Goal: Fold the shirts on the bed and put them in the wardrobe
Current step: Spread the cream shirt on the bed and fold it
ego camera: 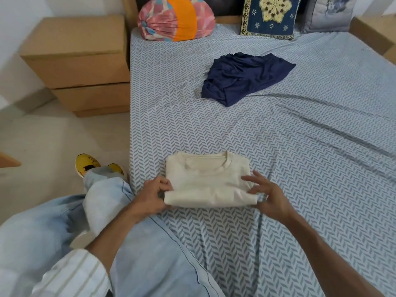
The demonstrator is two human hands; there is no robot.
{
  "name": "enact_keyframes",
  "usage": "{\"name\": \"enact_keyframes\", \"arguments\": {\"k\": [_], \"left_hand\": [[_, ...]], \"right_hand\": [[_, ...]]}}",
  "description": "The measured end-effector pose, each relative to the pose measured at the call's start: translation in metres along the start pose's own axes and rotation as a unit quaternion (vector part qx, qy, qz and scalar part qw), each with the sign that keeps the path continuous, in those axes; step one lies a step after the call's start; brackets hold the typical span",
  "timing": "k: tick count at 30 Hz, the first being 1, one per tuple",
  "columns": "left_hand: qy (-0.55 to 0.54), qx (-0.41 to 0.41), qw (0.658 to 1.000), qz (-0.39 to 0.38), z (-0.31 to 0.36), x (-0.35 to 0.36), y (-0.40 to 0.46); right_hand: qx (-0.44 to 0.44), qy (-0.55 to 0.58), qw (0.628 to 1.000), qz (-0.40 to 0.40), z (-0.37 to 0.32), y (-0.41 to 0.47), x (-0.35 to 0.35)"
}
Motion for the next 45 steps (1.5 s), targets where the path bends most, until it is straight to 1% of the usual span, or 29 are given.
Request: {"name": "enact_keyframes", "arguments": {"k": [1,2,3,4,5,6,8,9,10,12,13,14,15,16,18,19,21,23,25,27,28,30,32,35,37,38,40,43,45], "left_hand": [[0.105,0.021,0.994,-0.017,-0.006,0.001,-0.003],[0.210,0.026,0.976,-0.041,-0.010,0.004,-0.007],[0.278,0.027,0.958,-0.061,-0.013,0.008,-0.009],[0.310,0.014,0.948,-0.071,-0.013,0.011,-0.013],[0.317,0.009,0.946,-0.067,-0.011,0.012,-0.015],[0.301,0.007,0.952,-0.052,-0.010,0.012,-0.017],[0.219,-0.001,0.976,0.015,-0.012,0.009,-0.019],[0.209,-0.002,0.977,0.047,-0.015,0.008,-0.018],[0.223,-0.008,0.973,0.065,-0.017,0.009,-0.017],[0.275,-0.034,0.959,0.058,-0.018,0.011,-0.012],[0.290,-0.041,0.954,0.058,-0.017,0.014,-0.007],[0.286,-0.044,0.955,0.068,-0.017,0.015,-0.001],[0.259,-0.045,0.961,0.092,-0.016,0.016,0.006],[0.206,-0.041,0.970,0.124,-0.014,0.016,0.016],[0.084,-0.068,0.978,0.180,-0.006,0.014,0.034],[0.041,-0.100,0.976,0.191,0.002,0.011,0.042],[0.010,-0.161,0.969,0.186,0.014,0.005,0.056],[0.000,-0.193,0.963,0.190,0.020,0.001,0.069],[0.012,-0.209,0.956,0.203,0.023,-0.002,0.078],[0.053,-0.213,0.951,0.217,0.028,-0.005,0.078],[0.079,-0.204,0.951,0.217,0.030,-0.004,0.075],[0.119,-0.193,0.956,0.185,0.030,0.001,0.067],[0.120,-0.207,0.959,0.149,0.026,0.007,0.058],[0.076,-0.272,0.956,0.085,0.018,0.010,0.055],[0.036,-0.291,0.955,0.039,0.007,0.011,0.061],[0.016,-0.294,0.955,0.028,-0.009,0.012,0.071],[-0.014,-0.293,0.956,0.012,-0.013,0.014,0.074],[-0.046,-0.294,0.955,-0.002,0.016,0.017,0.052],[-0.085,-0.275,0.958,-0.005,0.025,0.022,0.043]], "right_hand": [[-0.011,-0.093,0.994,-0.050,0.004,-0.010,0.003],[0.000,-0.151,0.983,-0.103,0.005,-0.020,0.005],[0.021,-0.174,0.975,-0.140,0.008,-0.029,0.009],[0.034,-0.174,0.972,-0.151,0.009,-0.036,0.012],[0.042,-0.157,0.978,-0.134,0.011,-0.041,0.014],[0.045,-0.134,0.986,-0.093,0.013,-0.045,0.016],[0.034,-0.126,0.991,0.017,0.014,-0.048,0.020],[0.035,-0.139,0.989,0.041,0.012,-0.049,0.022],[0.034,-0.163,0.986,0.030,0.006,-0.049,0.026],[0.033,-0.220,0.974,-0.034,-0.003,-0.046,0.038],[0.042,-0.233,0.970,-0.048,-0.004,-0.042,0.042],[0.048,-0.238,0.969,-0.035,-0.004,-0.034,0.044],[0.057,-0.232,0.971,0.001,-0.004,-0.024,0.044],[0.071,-0.215,0.973,0.046,-0.003,-0.010,0.042],[0.132,-0.136,0.975,0.115,0.001,0.021,0.036],[0.174,-0.085,0.972,0.131,0.002,0.038,0.032],[0.262,-0.018,0.958,0.118,0.007,0.068,0.023],[0.311,-0.024,0.947,0.081,0.009,0.087,0.018],[0.320,-0.034,0.943,0.082,0.013,0.097,0.014],[0.323,-0.038,0.940,0.099,0.015,0.099,0.012],[0.317,-0.047,0.941,0.110,0.014,0.097,0.012],[0.320,-0.065,0.936,0.129,0.012,0.087,0.017],[0.340,-0.058,0.928,0.143,0.007,0.070,0.023],[0.362,-0.037,0.923,0.124,-0.007,0.045,0.033],[0.376,-0.004,0.920,0.107,-0.012,0.040,0.035],[0.383,0.020,0.918,0.097,-0.013,0.040,0.035],[0.398,0.076,0.911,0.075,-0.011,0.045,0.031],[0.409,0.136,0.902,0.037,-0.012,0.050,0.021],[0.401,0.163,0.901,0.022,-0.013,0.049,0.017]]}}
Point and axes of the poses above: each hand's wrist, its own y-axis towards the middle knuckle, its own x-axis out of the palm, z = x × y, the point moved 1 cm from there along y, towards the middle knuckle, and after that the axes turned 9 degrees about -x, right-handed, at the moved point
